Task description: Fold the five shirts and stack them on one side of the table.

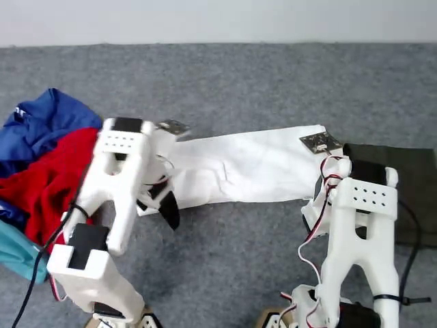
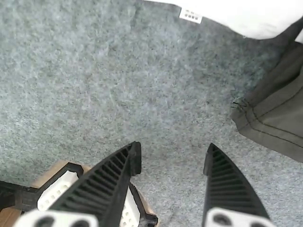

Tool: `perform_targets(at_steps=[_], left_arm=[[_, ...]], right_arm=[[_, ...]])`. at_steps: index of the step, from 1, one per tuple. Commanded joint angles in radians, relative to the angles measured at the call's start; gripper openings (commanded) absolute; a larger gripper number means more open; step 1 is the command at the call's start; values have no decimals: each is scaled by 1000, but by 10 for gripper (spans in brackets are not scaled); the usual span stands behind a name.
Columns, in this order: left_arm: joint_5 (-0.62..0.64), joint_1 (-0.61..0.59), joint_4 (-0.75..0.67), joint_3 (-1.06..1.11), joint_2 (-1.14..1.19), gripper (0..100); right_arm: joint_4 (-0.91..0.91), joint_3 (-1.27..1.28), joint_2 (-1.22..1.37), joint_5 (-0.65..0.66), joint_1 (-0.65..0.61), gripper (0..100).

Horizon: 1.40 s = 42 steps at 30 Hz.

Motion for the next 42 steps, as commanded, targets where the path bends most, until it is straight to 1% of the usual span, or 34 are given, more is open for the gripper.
perform_targets(at_steps=[1,14,19,23,28,33,36,38,42], left_arm=[[-12,78,-37,2,-46,313],[-11,91,-221,21,-44,313],[-15,89,-338,104,-44,313],[-11,87,-410,120,-46,313],[52,87,-416,87,-55,313],[58,86,-420,82,-48,313],[60,54,-419,79,-57,313],[61,3,-419,61,-55,313],[132,-117,-425,5,-52,313]], right_arm=[[-7,-3,-33,-9,-12,223],[-7,-3,-33,-9,-12,223],[-7,-3,-33,-9,-12,223],[-7,-3,-33,-9,-12,223],[-7,-3,-33,-9,-12,223],[-7,-2,-33,-9,-10,223],[-7,-2,-33,-9,-8,223],[-7,-2,-33,-9,-8,223],[-7,-2,-31,-9,-8,223]])
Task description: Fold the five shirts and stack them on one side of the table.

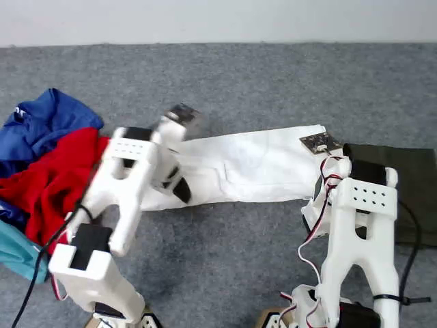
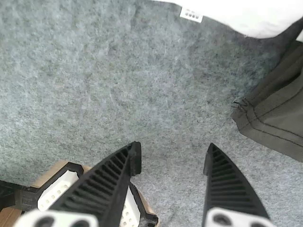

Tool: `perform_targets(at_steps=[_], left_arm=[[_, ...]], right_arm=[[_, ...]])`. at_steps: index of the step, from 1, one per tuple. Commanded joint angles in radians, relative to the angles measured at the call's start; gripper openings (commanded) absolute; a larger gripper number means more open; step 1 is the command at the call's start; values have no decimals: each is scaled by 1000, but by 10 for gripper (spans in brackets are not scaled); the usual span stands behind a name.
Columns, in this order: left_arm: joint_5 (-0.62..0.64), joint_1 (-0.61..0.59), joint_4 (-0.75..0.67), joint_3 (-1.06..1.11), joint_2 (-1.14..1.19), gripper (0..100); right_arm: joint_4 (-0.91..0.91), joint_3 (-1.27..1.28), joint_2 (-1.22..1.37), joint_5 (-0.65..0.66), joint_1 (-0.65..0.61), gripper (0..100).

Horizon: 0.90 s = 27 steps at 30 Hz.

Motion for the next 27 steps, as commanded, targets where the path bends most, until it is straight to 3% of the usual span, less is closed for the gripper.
perform_targets(at_steps=[1,11,14,17,21,27], left_arm=[[61,-106,-12,-79,-48,313],[80,-147,-18,-127,-57,313],[163,-150,-9,-168,-60,313],[206,-150,-6,-209,-86,313],[207,-150,-8,-232,-153,313],[180,-150,57,-232,-295,313]], right_arm=[[-7,-3,-31,-9,-8,223],[-7,-3,-31,-9,-10,223],[-44,-9,-24,-11,-10,223],[-200,-9,-24,-29,-4,223],[-433,-9,-16,-155,-10,225],[-582,-72,183,-186,-7,226]])
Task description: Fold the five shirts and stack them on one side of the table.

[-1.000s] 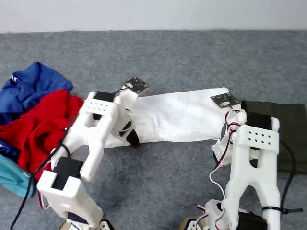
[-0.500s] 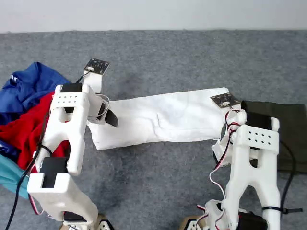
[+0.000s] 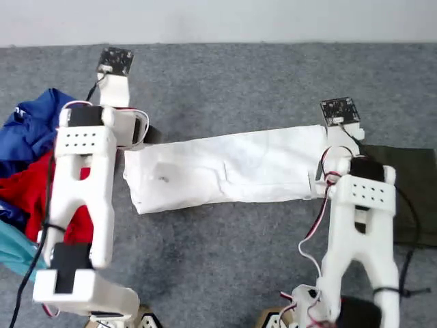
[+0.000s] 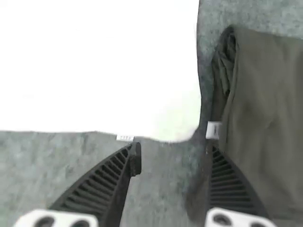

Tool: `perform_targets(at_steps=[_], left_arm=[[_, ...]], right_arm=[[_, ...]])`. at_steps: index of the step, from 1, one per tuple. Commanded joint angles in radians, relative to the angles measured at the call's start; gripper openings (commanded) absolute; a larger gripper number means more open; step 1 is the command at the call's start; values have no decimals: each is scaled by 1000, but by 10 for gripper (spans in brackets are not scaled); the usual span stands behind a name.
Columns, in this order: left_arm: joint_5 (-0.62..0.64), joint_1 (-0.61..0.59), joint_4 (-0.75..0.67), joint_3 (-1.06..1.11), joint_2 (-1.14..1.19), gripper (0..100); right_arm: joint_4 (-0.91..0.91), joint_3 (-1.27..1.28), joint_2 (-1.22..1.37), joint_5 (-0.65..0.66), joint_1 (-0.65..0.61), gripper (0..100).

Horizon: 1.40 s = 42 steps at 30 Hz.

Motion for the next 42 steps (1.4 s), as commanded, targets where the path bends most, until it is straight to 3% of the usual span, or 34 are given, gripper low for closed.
perform_targets(at_steps=[1,5,11,21,25,30,42], left_arm=[[-38,-5,52,-38,-129,313],[-133,0,135,-38,-250,313],[-153,-5,233,-33,-396,313],[-153,-5,238,-10,-425,313],[-153,-3,235,44,-430,313],[-153,-3,235,77,-433,313],[-155,-5,235,174,-433,313]], right_arm=[[-71,-95,142,-18,-7,226],[-65,-272,367,-18,-12,226],[30,-554,641,-18,-24,226],[208,-801,952,-15,-61,222],[269,-853,998,-12,-58,196],[306,-868,1012,-12,-61,2],[479,-973,832,-20,-120,10]])
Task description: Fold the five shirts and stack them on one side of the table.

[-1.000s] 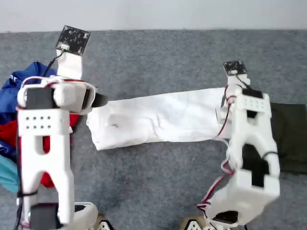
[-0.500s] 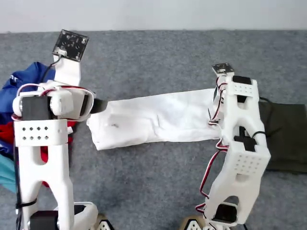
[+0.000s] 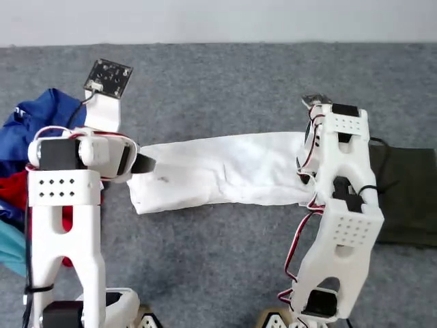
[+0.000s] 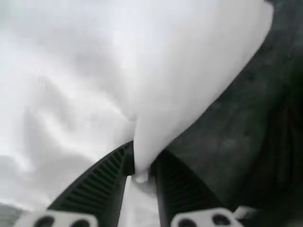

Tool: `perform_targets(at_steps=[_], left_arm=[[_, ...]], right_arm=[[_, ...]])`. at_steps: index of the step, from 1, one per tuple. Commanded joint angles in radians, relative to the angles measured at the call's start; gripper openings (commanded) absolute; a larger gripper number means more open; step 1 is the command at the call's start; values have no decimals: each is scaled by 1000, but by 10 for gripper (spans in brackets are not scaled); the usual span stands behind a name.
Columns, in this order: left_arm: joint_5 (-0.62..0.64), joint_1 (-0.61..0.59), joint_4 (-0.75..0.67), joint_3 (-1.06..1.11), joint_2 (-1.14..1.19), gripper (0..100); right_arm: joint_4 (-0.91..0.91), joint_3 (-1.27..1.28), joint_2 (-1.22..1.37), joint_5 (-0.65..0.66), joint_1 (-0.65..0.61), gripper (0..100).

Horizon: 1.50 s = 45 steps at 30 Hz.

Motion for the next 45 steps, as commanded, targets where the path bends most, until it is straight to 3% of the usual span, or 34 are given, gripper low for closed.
perform_targets(at_steps=[1,12,20,28,42,45], left_arm=[[-9,-6,-2,10,-35,313],[-6,-176,5,8,-35,313],[-6,-235,6,10,-35,313],[-6,-235,18,8,-35,313],[-8,-238,18,4,-37,313],[-5,-301,17,-19,-37,313]], right_arm=[[77,-52,-140,-11,-74,10],[131,-55,-302,-11,-464,10],[1,-52,-289,-12,-720,10],[-150,-61,-180,-114,-811,10],[-153,-245,-7,-130,-900,11],[-159,-301,31,-130,-917,11]])
